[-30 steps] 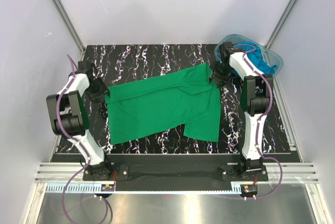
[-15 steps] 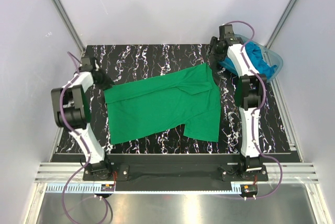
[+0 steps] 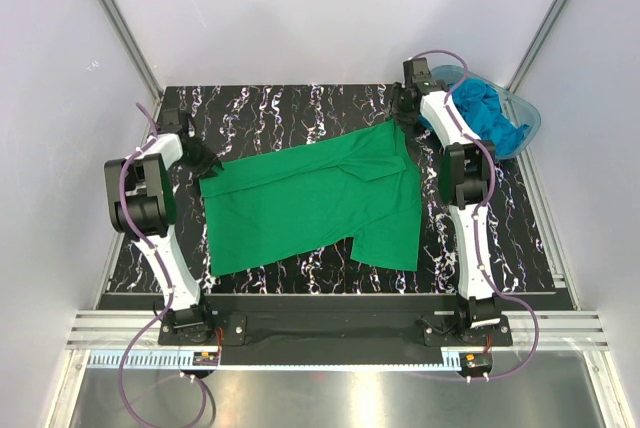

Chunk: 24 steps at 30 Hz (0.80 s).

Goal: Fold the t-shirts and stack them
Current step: Fold the tshirt

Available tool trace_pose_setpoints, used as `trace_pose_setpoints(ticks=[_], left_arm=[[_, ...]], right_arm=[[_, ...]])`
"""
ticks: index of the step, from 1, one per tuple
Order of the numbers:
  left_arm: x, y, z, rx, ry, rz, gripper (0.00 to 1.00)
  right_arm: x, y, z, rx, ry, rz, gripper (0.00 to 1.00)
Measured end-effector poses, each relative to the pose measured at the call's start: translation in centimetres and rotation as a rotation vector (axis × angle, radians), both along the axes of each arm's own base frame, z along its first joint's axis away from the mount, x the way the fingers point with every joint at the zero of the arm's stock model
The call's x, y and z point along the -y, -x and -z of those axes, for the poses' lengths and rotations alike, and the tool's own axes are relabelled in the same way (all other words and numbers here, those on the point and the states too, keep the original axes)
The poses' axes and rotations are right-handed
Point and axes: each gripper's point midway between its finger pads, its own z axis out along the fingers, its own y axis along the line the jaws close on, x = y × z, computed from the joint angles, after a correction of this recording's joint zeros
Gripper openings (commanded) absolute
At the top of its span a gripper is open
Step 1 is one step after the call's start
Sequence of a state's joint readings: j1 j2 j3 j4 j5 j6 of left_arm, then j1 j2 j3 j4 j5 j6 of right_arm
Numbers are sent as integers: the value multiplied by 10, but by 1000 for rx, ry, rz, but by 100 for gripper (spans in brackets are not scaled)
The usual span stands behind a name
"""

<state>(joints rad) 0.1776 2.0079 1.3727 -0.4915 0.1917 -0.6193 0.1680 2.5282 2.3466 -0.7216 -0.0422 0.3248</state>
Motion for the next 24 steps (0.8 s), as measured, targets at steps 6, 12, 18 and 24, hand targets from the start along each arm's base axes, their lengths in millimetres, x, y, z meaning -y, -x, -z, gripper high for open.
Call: trace_pose_setpoints(ticks=[6,12,18,24], left_arm=[[-3,1,1,-10,-1,-18,35],[-10,3,1,-17,3,-36,36],[-13,4,1,-26,8,-53,36],[-13,4,1,-33,13,-63,37]], right_arm=[[0,-3,24,-23,16,-7,46],[0,-5,31,-19,20,-12,43],[2,-19,24,29,41,-1,12],[9,-27,23,56,74,20,0]])
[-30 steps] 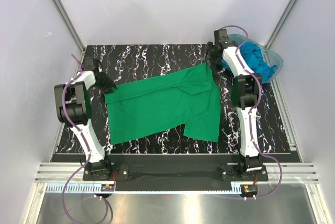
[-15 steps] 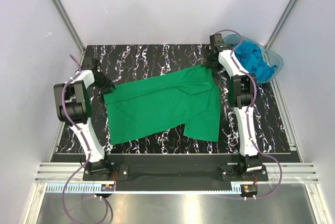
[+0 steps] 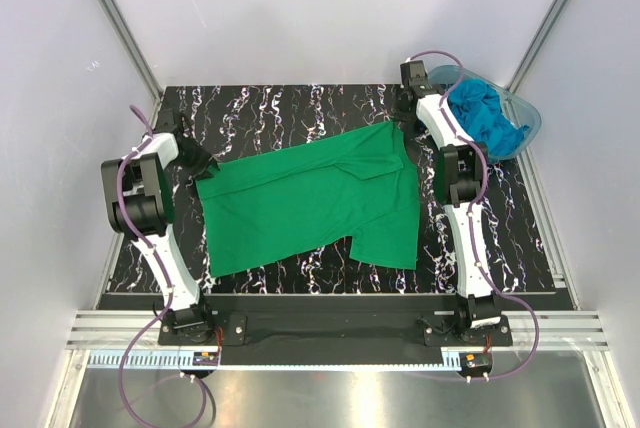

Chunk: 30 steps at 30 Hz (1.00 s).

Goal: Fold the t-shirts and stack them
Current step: Fold the tshirt

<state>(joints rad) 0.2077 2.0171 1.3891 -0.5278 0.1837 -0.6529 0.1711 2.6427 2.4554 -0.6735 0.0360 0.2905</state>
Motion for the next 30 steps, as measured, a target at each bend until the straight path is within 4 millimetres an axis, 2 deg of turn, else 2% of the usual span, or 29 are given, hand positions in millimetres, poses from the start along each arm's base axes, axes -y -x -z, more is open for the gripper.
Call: trace_pose_setpoints(ticks=[4,5,6,7,9,10,11,13,17,20,22,25,26,27,30], left_arm=[[0,0,0,0,1,1,40],[0,-1,0,1,1,2,41],[0,-1,-1,3,1,5,44],[0,-1,-1,5,-1,9,49],[0,-2,-5,17,-6,22,53],[0,-1,-6,17,-13,28,54],[-1,0,-7,19,-18,33,55],[-2,4,-10,16,-29,47,56],[2,8,-25,29,-51,79,56],[11,9,-47,69,-69,109,55],[22,10,-67,108,-86,137,53],[52,11,-98,183,-100,207,50],[70,11,-108,214,-102,248,50],[90,11,-118,250,-100,293,50],[165,11,-139,368,-50,459,48]], right_arm=[[0,-2,2,2,0,-2,17],[0,-3,1,4,0,-2,26],[0,-3,-1,7,-2,-2,42],[-1,-4,-3,11,-9,4,48],[-3,-6,-9,23,-19,5,61],[-4,-5,-12,22,-24,8,62],[-4,-1,-18,19,-23,7,68],[-3,5,-28,14,-23,13,69],[1,33,-77,4,-27,33,71],[1,55,-120,18,-46,30,68],[-4,79,-132,0,-61,8,64],[-17,129,-122,-89,-81,-47,54],[-22,143,-114,-120,-92,-64,47],[-28,159,-101,-150,-100,-86,46],[-35,198,-60,-252,-106,-127,39]])
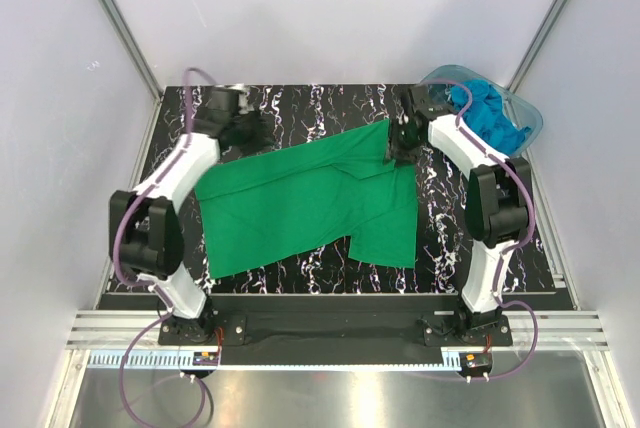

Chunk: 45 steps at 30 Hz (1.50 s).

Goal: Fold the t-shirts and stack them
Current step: Fold the tshirt

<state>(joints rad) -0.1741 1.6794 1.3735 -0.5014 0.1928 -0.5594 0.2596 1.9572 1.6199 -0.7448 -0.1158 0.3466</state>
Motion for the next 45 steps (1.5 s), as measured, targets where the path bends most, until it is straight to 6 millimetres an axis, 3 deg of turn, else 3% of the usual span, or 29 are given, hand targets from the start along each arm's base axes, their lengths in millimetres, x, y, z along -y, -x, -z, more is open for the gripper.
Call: trace_pose_setpoints(ticks=[3,6,8,13,18,26,30,34,38,45], left_arm=[[71,12,4,32,60,161,46],[111,16,26,10,87,237,45],[125,14,46,-16,93,255,45],[133,-10,80,-56,86,246,46],[142,-38,70,3,99,253,45],[145,-39,68,9,112,255,45],[143,-38,70,1,107,255,45],[139,-39,71,-4,106,247,45],[136,-40,72,-6,105,241,45],[132,-37,75,-28,98,237,44]], right_arm=[[5,17,32,-54,21,-26,43],[11,16,37,-44,45,-38,46],[12,8,35,-12,53,-41,48],[15,0,34,18,64,-47,53],[26,-11,43,19,86,-38,55],[32,-28,67,-12,76,-48,47],[29,-28,68,-15,65,-56,39],[28,-31,66,-8,63,-57,15],[27,-36,61,5,59,-54,0],[22,-42,34,-2,26,-13,0]])
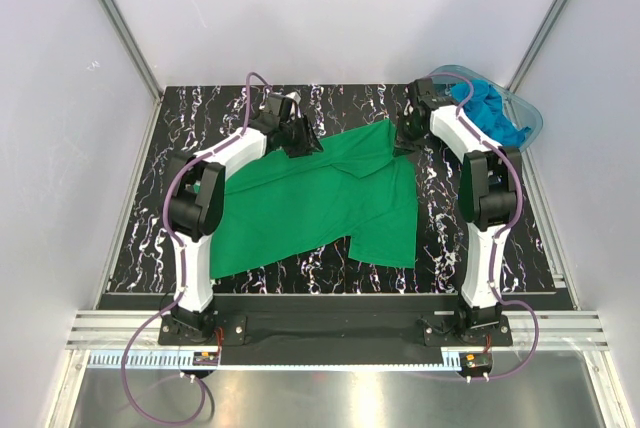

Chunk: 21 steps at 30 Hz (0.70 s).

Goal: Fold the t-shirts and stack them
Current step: Fold the tshirt

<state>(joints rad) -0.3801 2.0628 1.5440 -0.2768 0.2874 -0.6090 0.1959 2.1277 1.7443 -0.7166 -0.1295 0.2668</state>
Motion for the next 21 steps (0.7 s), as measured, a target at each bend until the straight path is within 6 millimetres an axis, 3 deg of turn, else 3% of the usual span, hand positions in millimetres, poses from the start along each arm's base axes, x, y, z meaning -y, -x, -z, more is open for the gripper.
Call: trace_pose_setpoints(ticks=[9,15,21], left_arm=[[4,16,14,-26,4,58,45],[2,31,21,-36,-21,93,45],[-3,44,15,-29,-30,103,44]], right_arm=[[-30,5,-21,-111,-259,126,0],[-41,-24,-24,-149,-486,275,0],[-44,-58,-27,-133,-586,392,2]])
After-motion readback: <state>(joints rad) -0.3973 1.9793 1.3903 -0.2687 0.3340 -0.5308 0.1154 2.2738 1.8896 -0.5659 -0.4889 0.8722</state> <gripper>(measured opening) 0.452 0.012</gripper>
